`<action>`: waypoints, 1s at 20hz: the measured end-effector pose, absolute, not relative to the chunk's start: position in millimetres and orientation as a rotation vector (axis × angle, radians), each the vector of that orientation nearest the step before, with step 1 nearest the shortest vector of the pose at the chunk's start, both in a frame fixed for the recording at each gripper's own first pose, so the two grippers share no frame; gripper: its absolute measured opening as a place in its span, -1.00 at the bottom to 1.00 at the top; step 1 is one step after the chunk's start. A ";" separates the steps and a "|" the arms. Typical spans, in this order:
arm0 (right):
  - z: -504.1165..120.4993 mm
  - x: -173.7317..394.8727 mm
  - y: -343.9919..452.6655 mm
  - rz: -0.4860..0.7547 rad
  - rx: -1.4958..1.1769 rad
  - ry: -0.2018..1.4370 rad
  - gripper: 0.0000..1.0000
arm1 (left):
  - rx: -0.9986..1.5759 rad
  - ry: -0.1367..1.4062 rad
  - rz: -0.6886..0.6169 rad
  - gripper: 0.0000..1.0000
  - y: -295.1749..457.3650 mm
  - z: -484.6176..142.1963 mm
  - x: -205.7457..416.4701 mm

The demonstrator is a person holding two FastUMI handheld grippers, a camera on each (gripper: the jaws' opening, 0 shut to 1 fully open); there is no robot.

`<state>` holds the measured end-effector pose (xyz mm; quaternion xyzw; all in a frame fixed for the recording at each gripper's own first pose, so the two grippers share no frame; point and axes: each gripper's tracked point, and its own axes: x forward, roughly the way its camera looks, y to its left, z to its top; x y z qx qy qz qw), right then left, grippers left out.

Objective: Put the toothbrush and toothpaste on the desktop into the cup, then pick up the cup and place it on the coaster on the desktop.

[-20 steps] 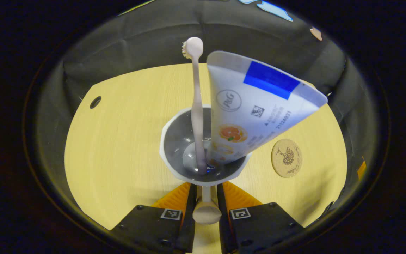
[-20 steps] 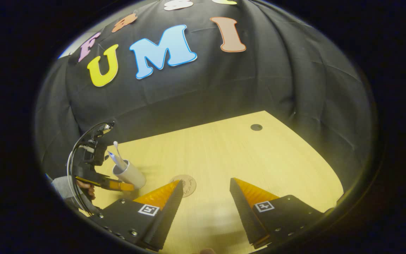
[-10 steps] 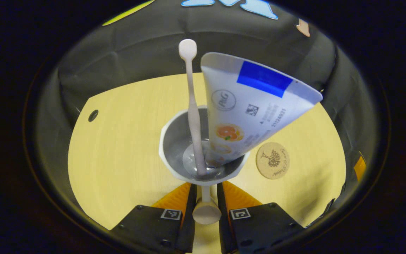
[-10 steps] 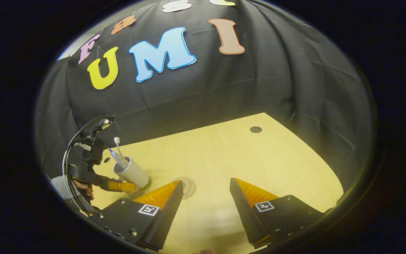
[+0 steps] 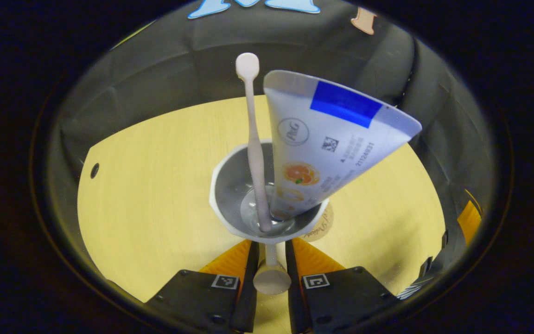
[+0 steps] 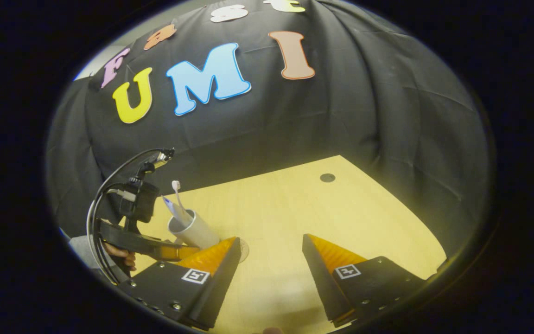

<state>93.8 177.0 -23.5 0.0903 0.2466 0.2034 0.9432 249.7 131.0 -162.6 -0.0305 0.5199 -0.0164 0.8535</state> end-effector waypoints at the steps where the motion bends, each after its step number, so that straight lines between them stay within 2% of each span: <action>1: -24.1 94.3 174.3 0.412 0.188 0.504 0.65 | -0.060 1.097 -0.042 -0.29 122.6 -165.3 252.1; 7: -25.2 96.1 161.2 0.394 0.203 0.509 0.65 | -0.040 1.133 -0.047 -0.29 100.3 -192.3 253.7; 19: -26.7 94.0 168.9 0.417 0.214 0.523 0.65 | -0.013 1.143 -0.037 -0.29 93.5 -182.5 263.0; 20: -26.5 92.2 168.1 0.418 0.214 0.523 0.65 | -0.016 1.149 -0.040 -0.17 92.1 -180.7 264.4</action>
